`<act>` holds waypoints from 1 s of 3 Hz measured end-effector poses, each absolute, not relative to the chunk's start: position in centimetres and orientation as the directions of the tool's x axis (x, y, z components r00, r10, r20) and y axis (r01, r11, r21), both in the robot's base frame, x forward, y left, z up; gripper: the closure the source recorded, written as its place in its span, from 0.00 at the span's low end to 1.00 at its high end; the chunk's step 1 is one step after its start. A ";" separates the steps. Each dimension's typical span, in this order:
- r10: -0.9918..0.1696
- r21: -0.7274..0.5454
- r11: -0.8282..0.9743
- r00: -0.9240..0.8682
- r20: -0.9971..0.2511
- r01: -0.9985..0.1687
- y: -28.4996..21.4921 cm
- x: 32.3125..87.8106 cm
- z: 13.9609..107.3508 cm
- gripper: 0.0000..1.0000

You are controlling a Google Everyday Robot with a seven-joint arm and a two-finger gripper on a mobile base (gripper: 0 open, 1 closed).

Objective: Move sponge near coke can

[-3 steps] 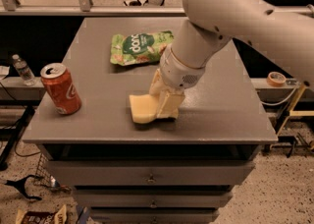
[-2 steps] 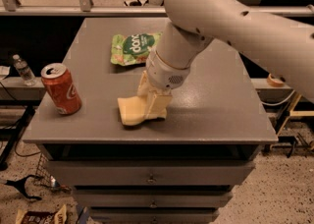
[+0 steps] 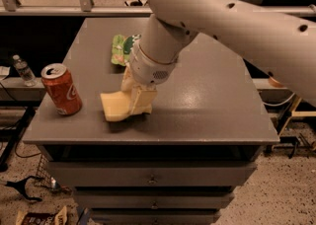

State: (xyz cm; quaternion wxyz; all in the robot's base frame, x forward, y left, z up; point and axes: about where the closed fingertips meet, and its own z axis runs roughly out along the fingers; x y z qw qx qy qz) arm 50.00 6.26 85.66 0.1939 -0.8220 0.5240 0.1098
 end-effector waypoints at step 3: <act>-0.796 -0.220 -0.421 0.475 -0.376 -0.880 9.1 49.9 85.4 0.83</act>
Offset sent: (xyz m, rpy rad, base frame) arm 0.0033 0.0419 -0.0099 -0.0036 -0.0167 0.0718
